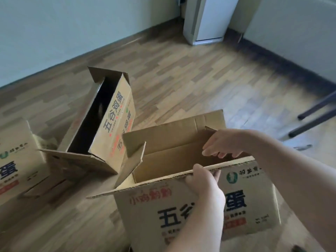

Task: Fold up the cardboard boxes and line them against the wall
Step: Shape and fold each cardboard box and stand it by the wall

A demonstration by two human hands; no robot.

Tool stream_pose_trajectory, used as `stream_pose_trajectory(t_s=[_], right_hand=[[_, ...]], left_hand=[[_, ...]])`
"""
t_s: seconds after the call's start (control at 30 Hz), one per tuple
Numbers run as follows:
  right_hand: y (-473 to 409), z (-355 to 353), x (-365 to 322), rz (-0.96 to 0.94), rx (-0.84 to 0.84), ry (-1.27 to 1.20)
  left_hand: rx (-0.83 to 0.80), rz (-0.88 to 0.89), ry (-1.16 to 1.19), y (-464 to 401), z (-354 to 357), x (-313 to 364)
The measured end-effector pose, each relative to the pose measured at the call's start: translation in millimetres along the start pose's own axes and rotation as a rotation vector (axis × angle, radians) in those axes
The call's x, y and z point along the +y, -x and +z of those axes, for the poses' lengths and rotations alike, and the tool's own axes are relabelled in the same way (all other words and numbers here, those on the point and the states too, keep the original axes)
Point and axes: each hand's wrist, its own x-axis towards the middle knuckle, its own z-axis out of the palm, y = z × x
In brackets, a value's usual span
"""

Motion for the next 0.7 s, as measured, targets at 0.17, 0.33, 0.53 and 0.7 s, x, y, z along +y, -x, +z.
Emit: stream_pose_trajectory(t_s=[0.17, 0.33, 0.53, 0.7], right_hand=[[-35.8, -96.0, 4.9, 0.073, 0.175, 0.064], [-80.8, -228.0, 12.7, 0.093, 0.401, 0.251], [-147.3, -381.2, 19.4, 0.131, 0.708, 0.083], [-214.1, -492.8, 25.0, 0.167, 0.836, -0.046]], left_hand=[[-0.248, -0.026, -0.115, 6.4, 116.3, 10.9], [-0.395, 0.054, -0.428, -15.7, 221.9, 52.5], [-0.533, 0.306, -0.805, -33.8, 338.8, 133.9], [-0.605, 0.48, -0.981, -50.6, 452.4, 205.9]])
